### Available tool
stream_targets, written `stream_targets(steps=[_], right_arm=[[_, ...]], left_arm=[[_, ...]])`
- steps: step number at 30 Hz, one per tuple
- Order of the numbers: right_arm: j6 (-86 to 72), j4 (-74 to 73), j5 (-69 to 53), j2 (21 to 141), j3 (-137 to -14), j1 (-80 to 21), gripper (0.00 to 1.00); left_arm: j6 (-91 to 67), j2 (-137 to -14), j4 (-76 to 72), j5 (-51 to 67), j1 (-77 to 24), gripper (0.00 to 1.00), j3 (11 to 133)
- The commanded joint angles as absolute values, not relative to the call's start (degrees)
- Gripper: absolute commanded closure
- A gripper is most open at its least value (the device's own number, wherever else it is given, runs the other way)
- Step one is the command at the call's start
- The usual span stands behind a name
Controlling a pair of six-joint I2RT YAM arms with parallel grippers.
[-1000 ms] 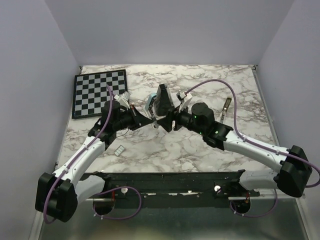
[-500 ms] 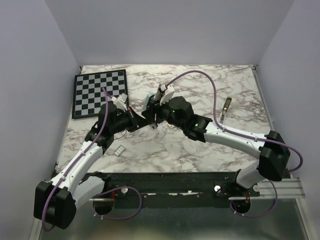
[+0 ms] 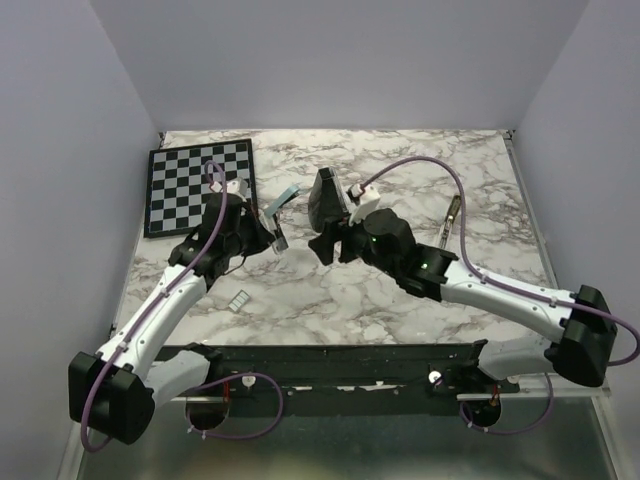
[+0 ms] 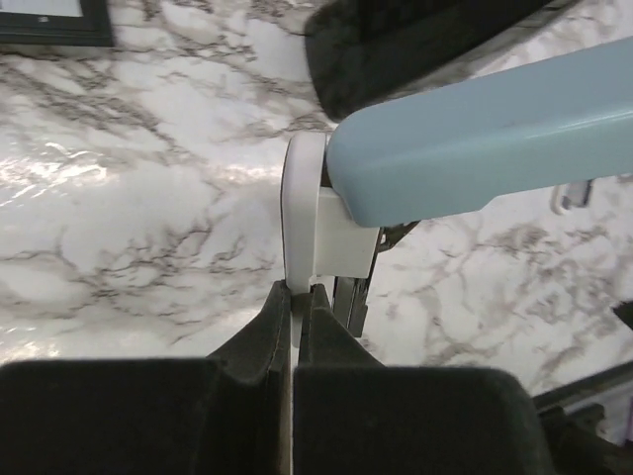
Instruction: Unload the staples from the stapler
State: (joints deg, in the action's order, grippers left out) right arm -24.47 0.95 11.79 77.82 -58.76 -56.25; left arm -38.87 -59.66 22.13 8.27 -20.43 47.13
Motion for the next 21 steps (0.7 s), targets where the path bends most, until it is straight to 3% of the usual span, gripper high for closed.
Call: stream_targets(steps=[1, 8, 21], right_arm=[[-26.54, -1.85, 15.38, 70.94, -51.34, -56.25, 0.18], [-26.45, -0.70, 17.22, 67.07, -46.15, -56.25, 0.18], [-26.63, 1.23, 23.90, 51.69, -35.60, -55.81, 0.16]], left_arm=[[-34.19, -61.51, 30.84, -10.41, -23.63, 1.00, 50.18], [-34.27, -70.04, 42.18, -31.17, -34.18, 1.00, 58.00], [-44.64, -86.65, 57.74, -48.51, -47.36, 1.00, 68.46]])
